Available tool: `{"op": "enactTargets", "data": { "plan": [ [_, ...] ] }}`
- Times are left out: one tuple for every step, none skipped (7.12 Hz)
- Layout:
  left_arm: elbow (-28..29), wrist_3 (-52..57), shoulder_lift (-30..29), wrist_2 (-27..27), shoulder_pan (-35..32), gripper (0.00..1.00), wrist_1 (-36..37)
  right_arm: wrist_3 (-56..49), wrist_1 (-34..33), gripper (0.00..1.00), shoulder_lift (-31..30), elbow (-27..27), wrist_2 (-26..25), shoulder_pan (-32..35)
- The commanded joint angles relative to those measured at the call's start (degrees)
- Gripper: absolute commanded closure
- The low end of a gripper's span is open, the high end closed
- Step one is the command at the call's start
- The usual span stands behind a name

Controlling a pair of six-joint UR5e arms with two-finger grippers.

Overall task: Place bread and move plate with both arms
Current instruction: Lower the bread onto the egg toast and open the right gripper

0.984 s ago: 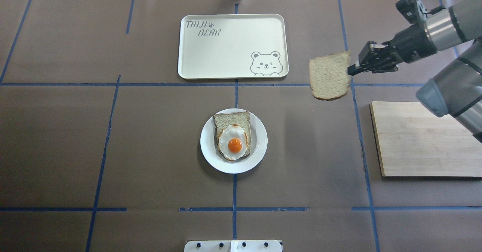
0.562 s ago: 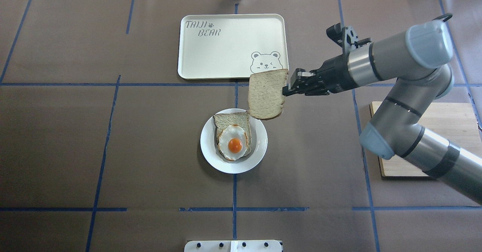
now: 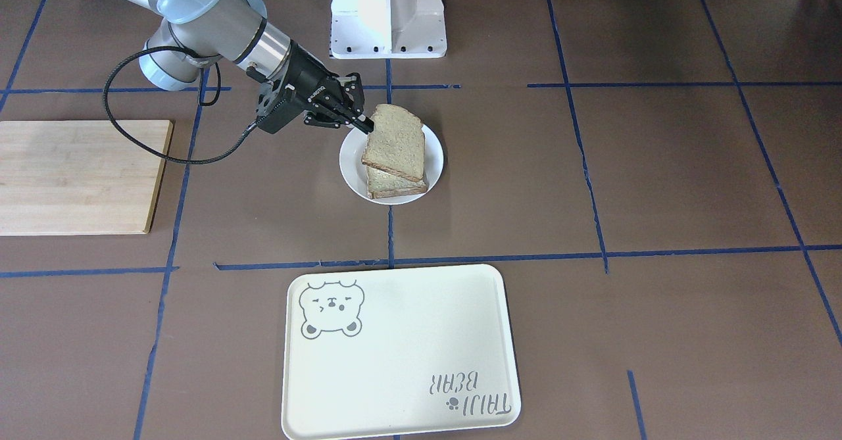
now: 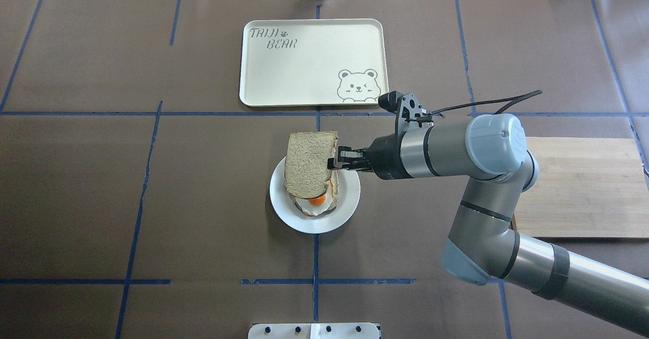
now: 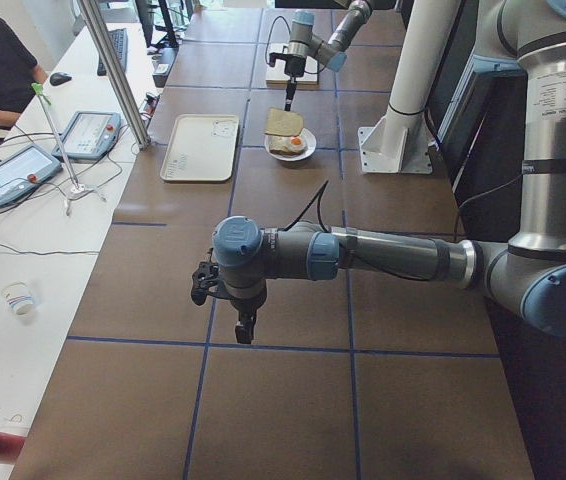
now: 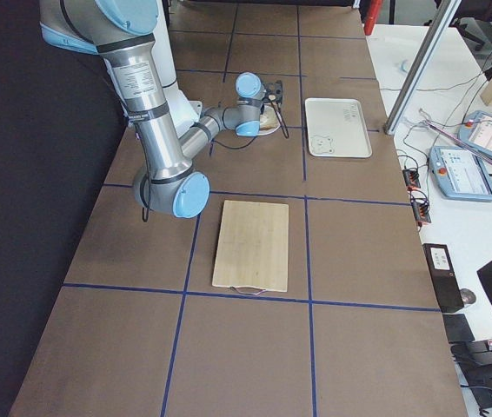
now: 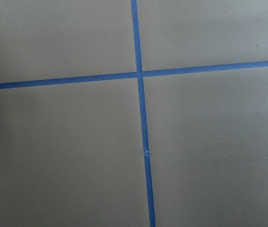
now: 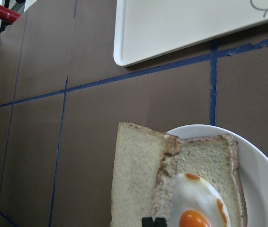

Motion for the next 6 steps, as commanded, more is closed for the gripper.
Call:
{"op": "enactTargets", "data": {
  "plan": [
    [0.03, 0.09, 0.00, -0.08, 0.00, 0.00, -0.05, -1.35, -0.22, 1.00, 0.26, -2.39, -2.62, -2.63],
    [0.03, 0.09, 0.00, -0.08, 0.00, 0.00, -0.05, -1.78, -0.14, 1.00, 0.35, -3.43, -4.11, -3.25],
    [-0.05, 0.00, 0.00, -0.08, 0.00, 0.00, -0.05, -2.31, 0.03, 1.00, 0.17, -3.62, -4.21, -3.60],
    [0.03, 0.00, 0.00, -0.08, 0.00, 0.00, -0.05, -2.40, 0.12, 1.00, -0.09, -3.62, -4.21, -3.52],
    [-0.05, 0.00, 0.00, -0.16, 0.00, 0.00, -0.05, -3.36, 0.04, 1.00, -0.44, -3.71, -4.21, -3.43],
    [-0.14, 0.09, 0.00, -0.17, 0.00, 0.00, -0.05, -4.59, -0.05, 1.00, -0.44, -3.88, -4.21, -3.34]
  ]
}}
